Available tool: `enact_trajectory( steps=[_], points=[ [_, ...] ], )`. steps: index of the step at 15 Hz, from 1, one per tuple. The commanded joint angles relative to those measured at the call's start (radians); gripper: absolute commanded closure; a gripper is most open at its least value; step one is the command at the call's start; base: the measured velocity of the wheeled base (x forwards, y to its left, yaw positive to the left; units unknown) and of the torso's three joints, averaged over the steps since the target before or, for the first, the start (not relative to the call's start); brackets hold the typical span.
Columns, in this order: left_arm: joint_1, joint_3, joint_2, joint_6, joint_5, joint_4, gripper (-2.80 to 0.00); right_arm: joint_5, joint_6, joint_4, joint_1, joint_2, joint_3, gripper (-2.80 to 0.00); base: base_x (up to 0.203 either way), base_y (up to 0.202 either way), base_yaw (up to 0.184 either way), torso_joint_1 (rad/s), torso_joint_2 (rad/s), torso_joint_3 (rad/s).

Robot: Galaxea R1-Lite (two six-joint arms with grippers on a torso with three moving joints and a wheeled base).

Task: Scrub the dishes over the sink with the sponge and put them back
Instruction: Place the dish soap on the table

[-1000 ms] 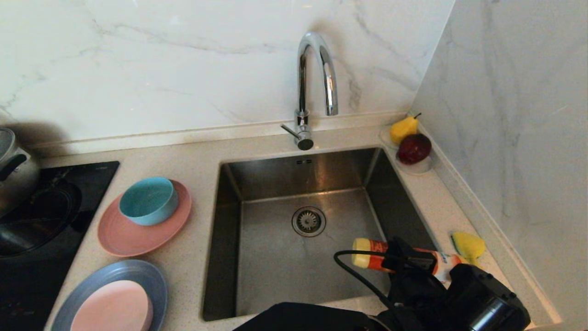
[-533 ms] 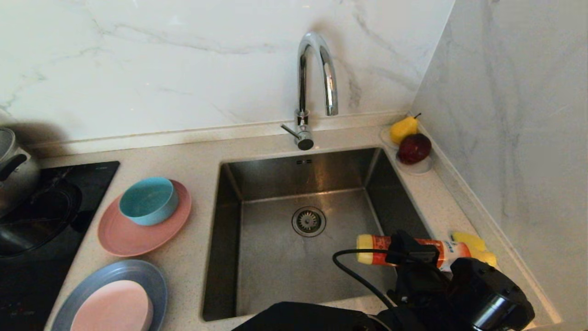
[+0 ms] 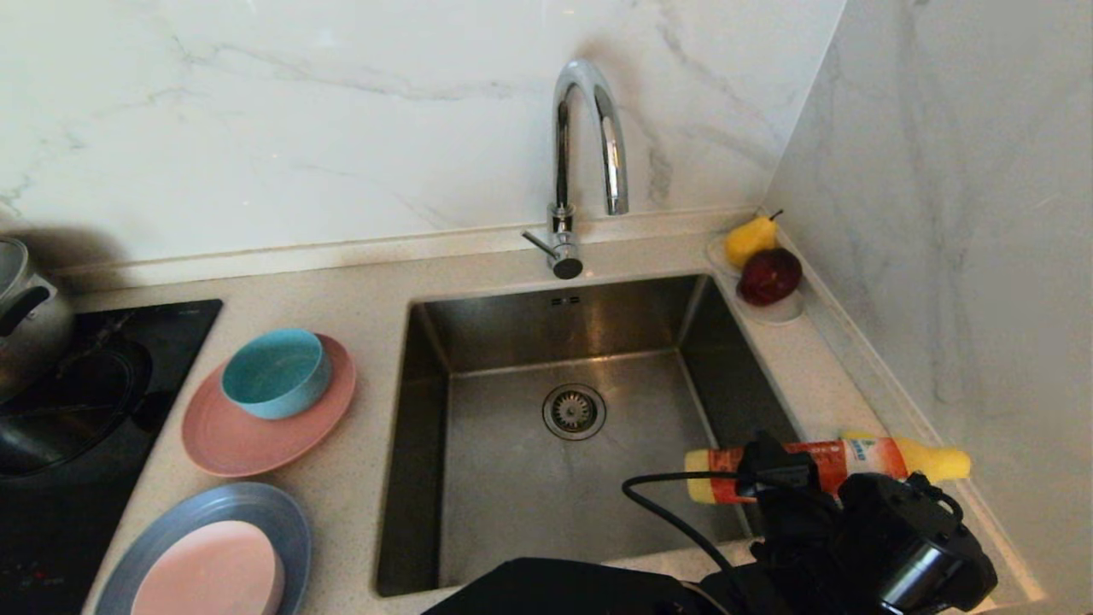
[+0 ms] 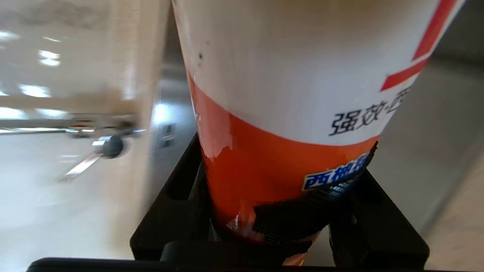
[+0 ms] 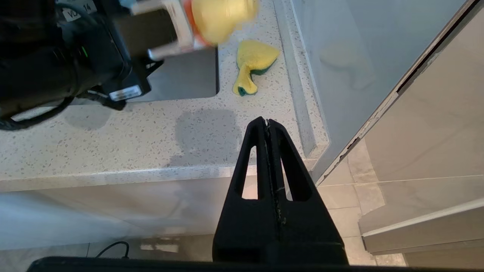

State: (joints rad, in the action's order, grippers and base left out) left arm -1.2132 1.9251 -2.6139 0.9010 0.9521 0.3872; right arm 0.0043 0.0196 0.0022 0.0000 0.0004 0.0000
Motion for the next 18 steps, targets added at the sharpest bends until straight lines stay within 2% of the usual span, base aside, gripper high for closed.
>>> enact_trajectory(
  steps=[1, 3, 5, 7, 14, 18],
  points=[
    [0.007, 0.0, 0.034, -0.091, -0.022, 0.002, 0.0, 0.0, 0.0, 0.001, 0.0, -0.002, 0.0, 0.0, 0.0, 0.0, 0.0, 0.0, 0.0, 0.0],
    [0.026, -0.001, 0.061, -0.153, -0.047, -0.006, 0.0, 0.0, 0.0, 0.001, 0.0, -0.002, 0.0, 0.0, 0.0, 0.0, 0.0, 0.0, 0.0, 0.0],
    [0.043, 0.0, 0.081, -0.172, -0.064, 0.002, 0.0, 0.0, 0.0, -0.001, 0.0, -0.002, 0.0, 0.0, 0.0, 0.0, 0.0, 0.0, 0.0, 0.0],
    [0.056, 0.0, 0.106, -0.214, -0.126, 0.004, 0.0, 0.0, 0.0, 0.0, 0.0, -0.002, 0.0, 0.0, 0.0, 0.0, 0.0, 0.0, 0.0, 0.0],
    [0.107, 0.002, 0.243, -0.306, -0.227, 0.043, 0.0, 0.0, 0.0, -0.001, 0.0, -0.002, 0.0, 0.0, 0.0, 0.0, 0.0, 0.0, 0.0, 0.0],
    [0.116, 0.004, 0.323, -0.326, -0.284, 0.051, 0.0, 0.0, 0.0, 0.0, 0.0, -0.002, 0.0, 0.0, 0.0, 0.0, 0.0, 0.0, 0.0, 0.0]
  ],
)
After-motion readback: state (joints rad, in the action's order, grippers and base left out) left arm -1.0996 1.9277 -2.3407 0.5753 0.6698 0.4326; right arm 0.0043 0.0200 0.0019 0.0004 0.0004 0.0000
